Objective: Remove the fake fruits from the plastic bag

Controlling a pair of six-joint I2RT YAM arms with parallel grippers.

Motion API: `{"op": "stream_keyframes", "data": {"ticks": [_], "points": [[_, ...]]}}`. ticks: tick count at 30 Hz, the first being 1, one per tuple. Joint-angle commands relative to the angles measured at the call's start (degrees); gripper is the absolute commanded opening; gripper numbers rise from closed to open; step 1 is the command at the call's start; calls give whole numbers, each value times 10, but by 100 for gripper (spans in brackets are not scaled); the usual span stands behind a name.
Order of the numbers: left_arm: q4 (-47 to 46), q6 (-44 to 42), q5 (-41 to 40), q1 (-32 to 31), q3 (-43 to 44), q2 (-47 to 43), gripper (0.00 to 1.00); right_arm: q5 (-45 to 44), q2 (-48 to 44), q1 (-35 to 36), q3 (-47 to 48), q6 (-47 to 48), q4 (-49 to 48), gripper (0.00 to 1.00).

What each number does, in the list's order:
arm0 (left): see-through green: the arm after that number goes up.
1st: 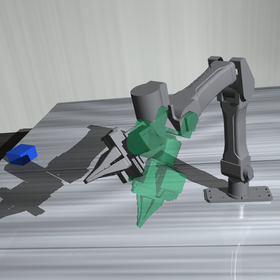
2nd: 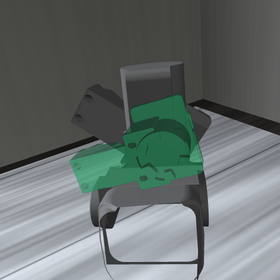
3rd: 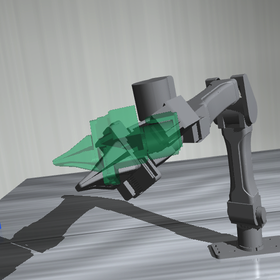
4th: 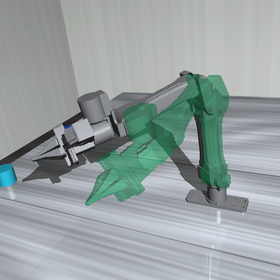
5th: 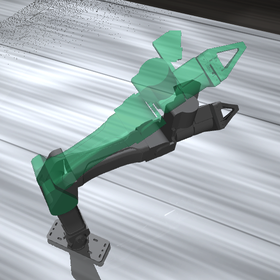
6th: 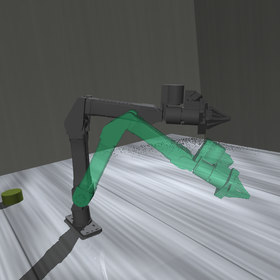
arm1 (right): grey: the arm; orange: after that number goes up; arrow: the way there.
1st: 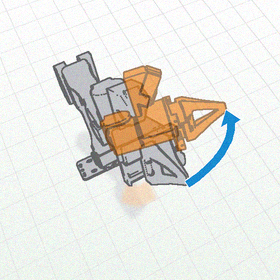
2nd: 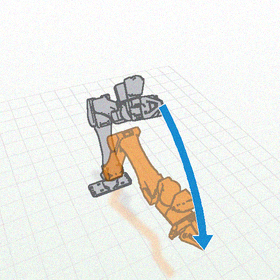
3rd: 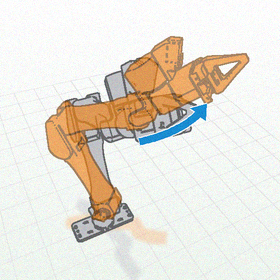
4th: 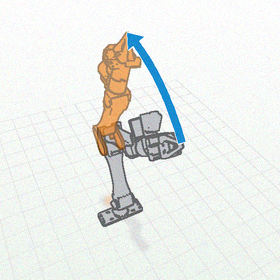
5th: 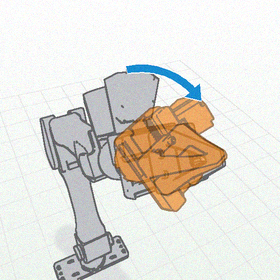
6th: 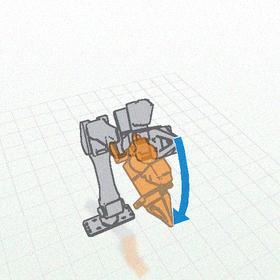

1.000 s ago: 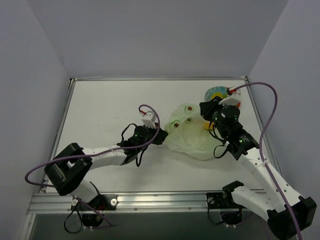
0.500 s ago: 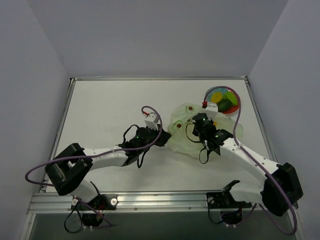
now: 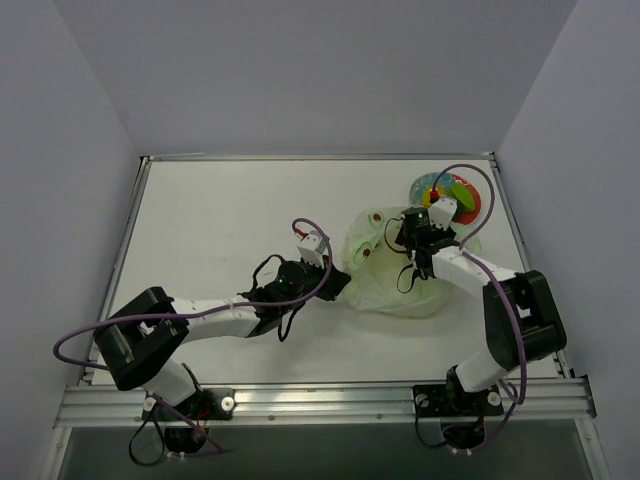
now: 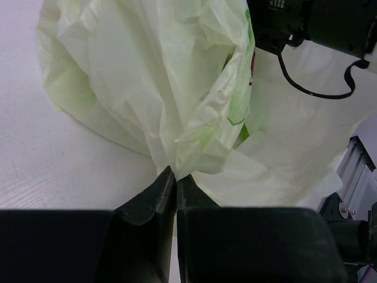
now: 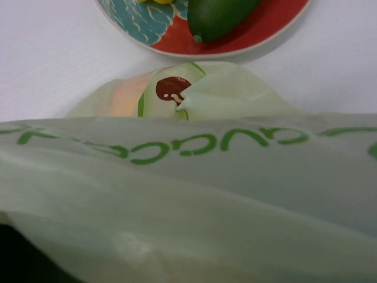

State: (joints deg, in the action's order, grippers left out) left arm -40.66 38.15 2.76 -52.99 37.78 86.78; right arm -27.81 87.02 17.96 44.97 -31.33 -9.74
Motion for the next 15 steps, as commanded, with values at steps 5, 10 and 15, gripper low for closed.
{"op": "stream_keyframes", "data": {"ticks": [5,10,15], "points": [[-29,1,-1,-2,26,12,2,4,53,-12,40,-16,-117,82],[-29,3,0,-2,29,20,2,-21,91,-13,52,-20,-138,91],[-31,3,0,-2,31,26,2,-16,129,-27,77,-16,-151,100]]}}
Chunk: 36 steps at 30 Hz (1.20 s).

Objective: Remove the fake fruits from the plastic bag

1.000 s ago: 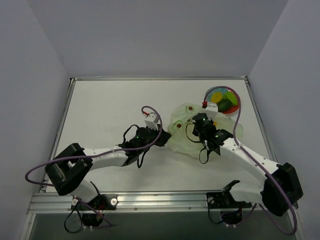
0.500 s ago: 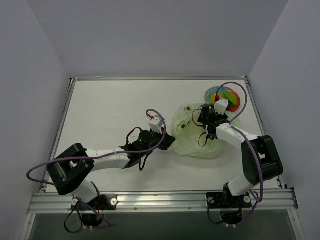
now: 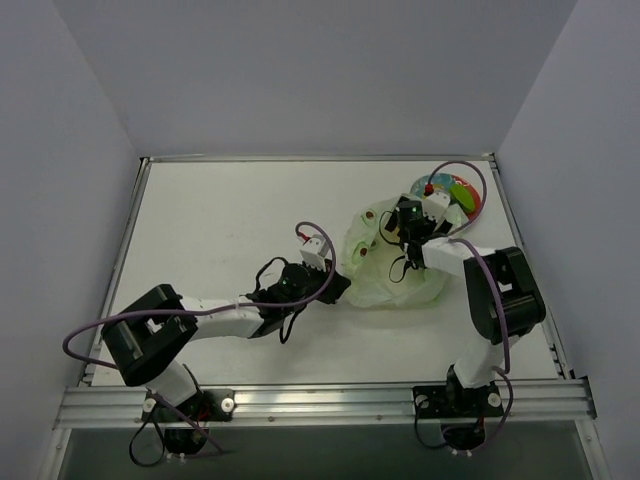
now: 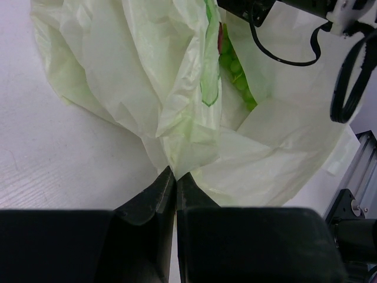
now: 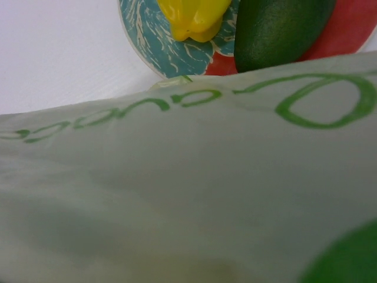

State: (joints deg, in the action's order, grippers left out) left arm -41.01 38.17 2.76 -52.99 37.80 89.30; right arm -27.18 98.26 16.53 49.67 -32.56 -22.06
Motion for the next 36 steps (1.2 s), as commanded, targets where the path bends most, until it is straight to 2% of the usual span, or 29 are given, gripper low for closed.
{"op": "stream_keyframes", "data": {"ticks": [1,5,6,7,8,9,10,14,15,24,28,31,36], "points": [[-27,2,0,-2,32,2,2,-17,29,-13,33,-3,-37,100],[-27,1,1,-2,32,6,2,-9,62,-15,71,14,-47,99],[-27,1,1,-2,32,7,2,-7,67,-15,75,17,-47,95],[-26,1,0,-2,32,7,2,-4,68,-15,77,20,-47,83],[-26,1,0,-2,32,5,2,-3,64,-13,76,21,-49,78],[-25,1,0,-2,32,4,2,-4,58,-12,66,27,-54,61],[-25,1,0,-2,32,4,2,-3,42,-12,59,27,-61,53],[-25,1,1,-2,32,4,2,10,-19,2,20,37,-53,33],[-25,1,0,-2,32,3,2,19,-35,5,7,39,-53,31],[-21,-5,-12,-2,25,-20,2,76,-248,93,-121,19,52,30],[-7,-15,-23,3,20,-43,2,158,-371,104,-153,-8,100,30],[18,-22,-57,10,14,-71,2,191,-438,105,-136,-11,143,30],[39,-22,-85,38,0,-99,2,238,-477,105,-55,-2,180,31]]}}
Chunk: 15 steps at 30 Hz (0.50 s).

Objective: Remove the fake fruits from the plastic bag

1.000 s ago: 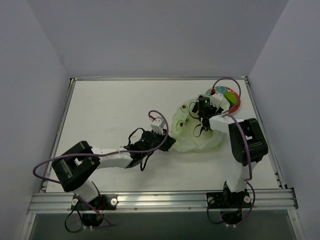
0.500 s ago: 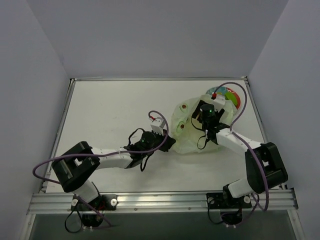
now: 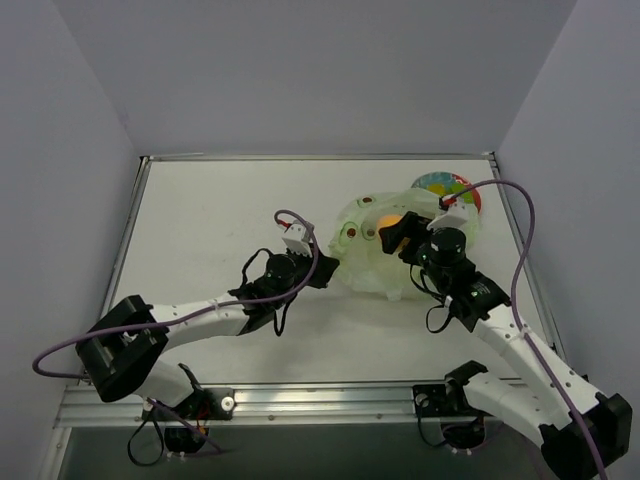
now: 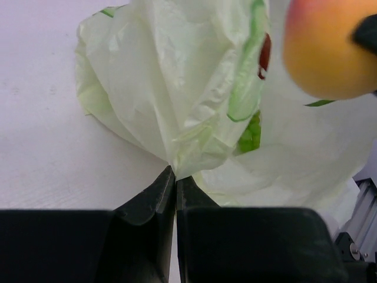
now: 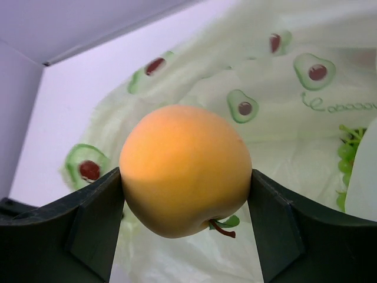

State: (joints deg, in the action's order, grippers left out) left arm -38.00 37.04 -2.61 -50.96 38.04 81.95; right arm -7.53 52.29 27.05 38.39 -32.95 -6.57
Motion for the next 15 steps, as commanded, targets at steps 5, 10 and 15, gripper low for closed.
{"op": "stream_keyframes", "data": {"ticks": [5,10,15], "points": [[24,-13,-42,43,-12,-50,2,-29,-11,-3,172,41,29,29],[36,-26,-64,53,-18,-65,2,-159,43,-72,226,76,21,21],[37,-27,-63,58,-17,-57,2,-69,116,-239,211,56,-20,23]]}}
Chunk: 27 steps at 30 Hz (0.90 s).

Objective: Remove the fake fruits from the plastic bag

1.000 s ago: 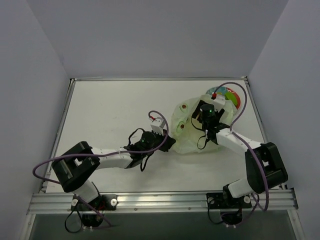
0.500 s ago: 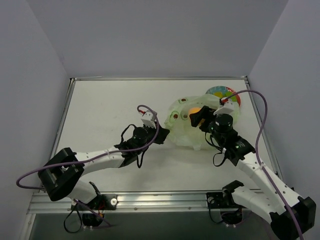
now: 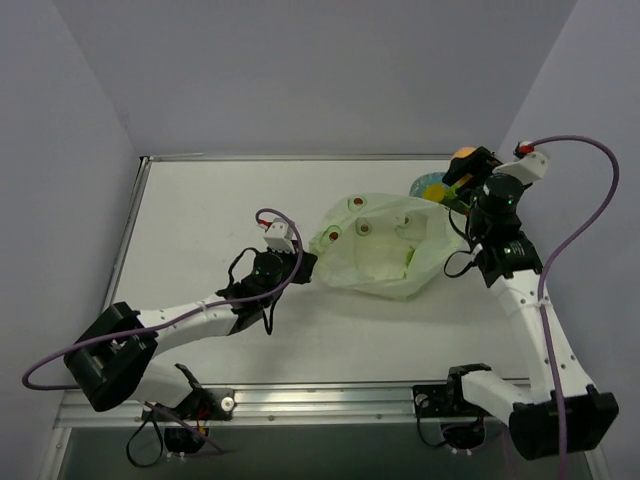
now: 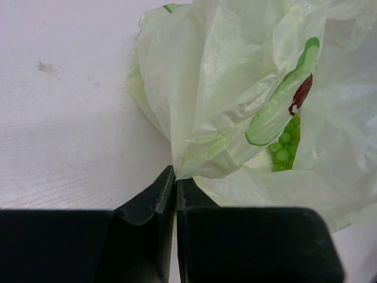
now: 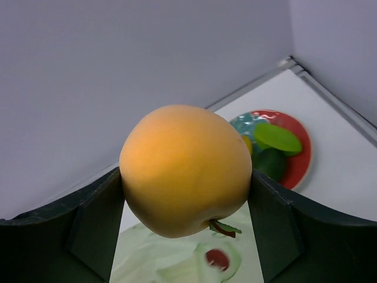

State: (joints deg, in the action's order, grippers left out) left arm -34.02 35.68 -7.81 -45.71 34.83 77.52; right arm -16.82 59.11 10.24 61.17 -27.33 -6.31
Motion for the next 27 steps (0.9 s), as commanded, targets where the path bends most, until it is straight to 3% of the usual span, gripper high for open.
{"op": "stream_keyframes", "data": {"ticks": [1,5,15,19,27], "points": [[-4,-13,-8,6,16,-11,2,37,67,-90,-25,-5,-33,23],[-9,-11,0,7,16,-6,2,95,134,-154,-61,-27,-64,24],[-17,-6,17,7,20,11,2,161,289,-179,-99,-39,-139,25],[-18,-4,19,7,18,5,2,180,290,-182,-90,-50,-180,25],[-18,-6,10,8,12,-12,2,137,388,-184,65,-21,-166,25]]}}
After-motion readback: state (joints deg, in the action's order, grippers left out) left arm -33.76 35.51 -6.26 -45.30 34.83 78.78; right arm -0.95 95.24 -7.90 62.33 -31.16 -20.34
